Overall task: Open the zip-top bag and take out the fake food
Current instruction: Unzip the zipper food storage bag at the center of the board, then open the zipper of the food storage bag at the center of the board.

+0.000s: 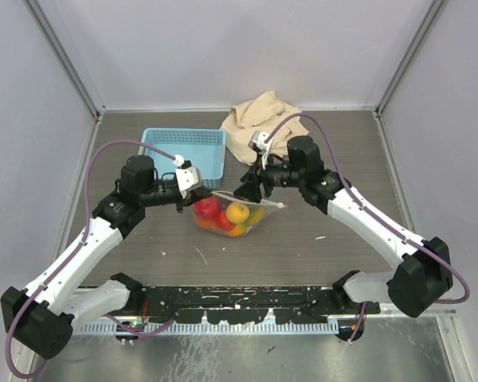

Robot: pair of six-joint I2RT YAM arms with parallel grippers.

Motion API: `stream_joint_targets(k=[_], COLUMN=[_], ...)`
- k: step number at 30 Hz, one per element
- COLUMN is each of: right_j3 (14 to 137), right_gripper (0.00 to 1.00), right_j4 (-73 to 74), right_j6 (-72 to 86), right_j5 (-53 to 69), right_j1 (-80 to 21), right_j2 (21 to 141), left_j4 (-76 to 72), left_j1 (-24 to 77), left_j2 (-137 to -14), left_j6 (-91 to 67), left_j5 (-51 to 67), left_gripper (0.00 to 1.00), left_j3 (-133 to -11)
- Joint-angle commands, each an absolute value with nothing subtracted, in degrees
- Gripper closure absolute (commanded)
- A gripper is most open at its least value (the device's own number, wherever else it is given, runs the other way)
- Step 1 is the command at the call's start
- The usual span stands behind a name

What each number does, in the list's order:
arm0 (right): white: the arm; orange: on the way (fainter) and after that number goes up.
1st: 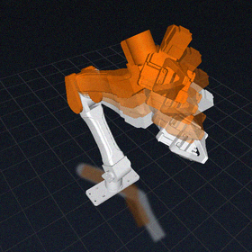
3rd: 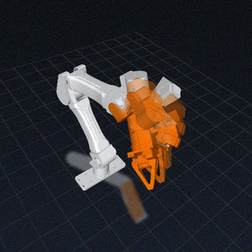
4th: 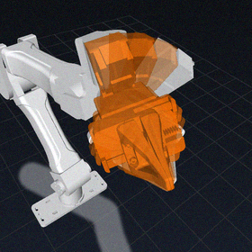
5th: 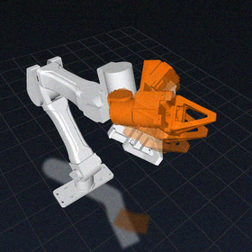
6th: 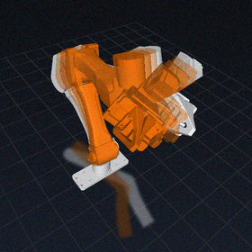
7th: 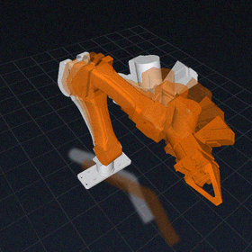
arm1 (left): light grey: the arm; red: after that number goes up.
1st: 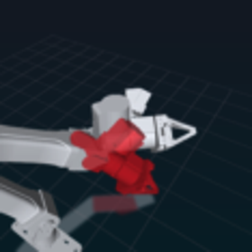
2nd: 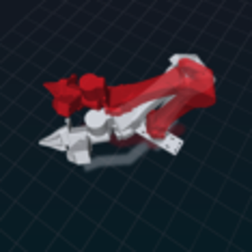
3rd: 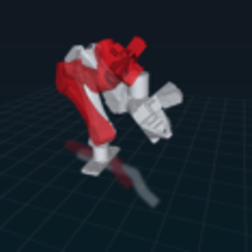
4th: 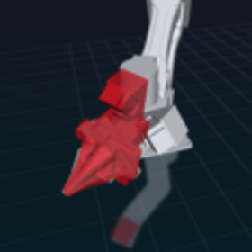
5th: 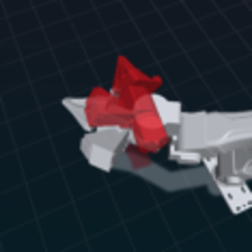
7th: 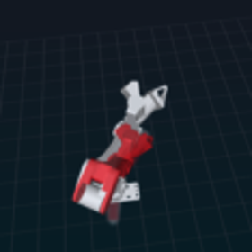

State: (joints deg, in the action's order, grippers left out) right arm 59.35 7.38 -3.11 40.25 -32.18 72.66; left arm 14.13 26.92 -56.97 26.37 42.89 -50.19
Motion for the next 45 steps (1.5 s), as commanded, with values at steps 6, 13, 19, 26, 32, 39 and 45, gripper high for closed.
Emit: stream_joint_targets(k=[6,13,19,26,32,39,45], right_j3=[63.54,63.51,63.02,61.33,52.0,48.71,48.39], right_gripper=[0.5,0.51,0.5,0.5,0.56,0.77,0.95], right_j4=[11.05,11.55,10.86,9.22,-4.61,-10.8,-13.67], right_j6=[-6.77,-7.29,-7.36,-8.67,-10.31,-13.12,-12.13], right_j5=[36.12,40.05,42.8,41.57,42.92,47.97,49.7], right_j1=[-33.3,-33.49,-33.62,-33.57,-33.57,-33.4,-32.4], right_j2=[74.64,73.98,73.45,74.77,70.55,71.39,70.25], left_j4=[12.57,12.57,12.52,12.57,12.31,12.39,11.95], left_j1=[27.34,27.42,27.42,27.51,27.81,27.92,27.95], left_j2=[-56.21,-56.22,-56.16,-56.07,-55.77,-55.71,-55.46], left_j6=[26.82,26.55,26.28,26.19,26.22,25.69,25.33], left_j5=[44.64,44.22,44.29,44.28,44.31,45.2,44.71], left_gripper=[1.0,1.0,1.0,1.0,1.0,1.0,1.0], left_j3=[-50.91,-51.02,-50.99,-50.98,-50.79,-51.36,-51.21])
